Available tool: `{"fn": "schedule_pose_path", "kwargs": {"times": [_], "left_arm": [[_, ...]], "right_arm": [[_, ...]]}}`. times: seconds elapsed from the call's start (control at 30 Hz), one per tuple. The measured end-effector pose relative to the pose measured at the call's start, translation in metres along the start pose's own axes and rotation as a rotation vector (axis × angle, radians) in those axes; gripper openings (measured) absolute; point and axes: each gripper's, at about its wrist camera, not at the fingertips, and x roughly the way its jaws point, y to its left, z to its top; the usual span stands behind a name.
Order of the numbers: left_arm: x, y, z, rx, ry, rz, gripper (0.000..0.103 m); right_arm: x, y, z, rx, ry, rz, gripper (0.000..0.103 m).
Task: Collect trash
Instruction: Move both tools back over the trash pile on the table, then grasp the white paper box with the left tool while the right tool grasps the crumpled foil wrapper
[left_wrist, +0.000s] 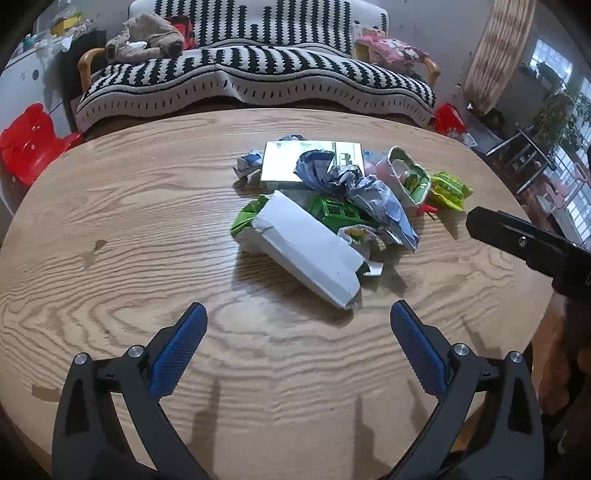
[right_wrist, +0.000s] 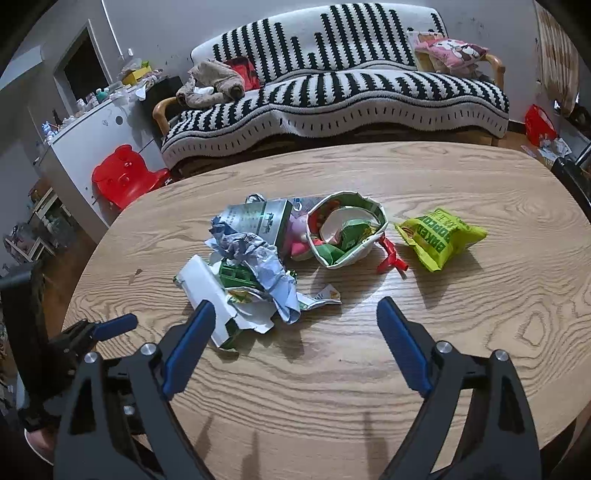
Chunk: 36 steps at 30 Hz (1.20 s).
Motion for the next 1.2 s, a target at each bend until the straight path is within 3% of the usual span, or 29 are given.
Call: {"fn": "schedule_pose_path", "kwargs": {"times": [0.2, 0.5, 0.7, 0.73, 0.8, 0.87, 1.03, 1.2], "left_arm": [[0.028, -0.009, 0.012, -0.021, 0.000, 0.030, 0.096], [0.066, -0.011, 0.017, -0.069, 0.071, 0.058, 0.096], [0.066, -0.004, 0.018, -0.078, 0.048, 0.048, 0.095], [0.065, -0.003, 0.017, -0.081, 0.045, 0.043, 0.092], [0.061, -0.001, 0.017, -0.082, 0.040, 0.030, 0.078], [0.058, -0.001, 0.017, -0.082, 0.048, 0.012, 0.049], [0.042, 0.009, 0.010, -0.078, 0.068, -0.027, 0.033], [0.009, 0.018, 0.006, -0.045, 0.034, -0.025, 0.030]], "right_arm": [[0.033, -0.004, 0.011, 0.003, 0.041, -0.001, 0.075], [0.080, -0.003, 0.021, 0.001, 0.118, 0.024, 0.064], [0.098, 0.004, 0.021, -0.009, 0.159, 0.050, 0.038], [0.099, 0.006, 0.020, -0.016, 0.164, 0.056, 0.027], [0.098, 0.010, 0.019, -0.033, 0.159, 0.061, 0.020], [0.093, 0.015, 0.019, -0.045, 0.150, 0.070, 0.017], [0.067, 0.021, 0.021, -0.056, 0.085, 0.084, 0.016], [0.043, 0.021, 0.021, -0.051, 0.038, 0.089, 0.016]]}}
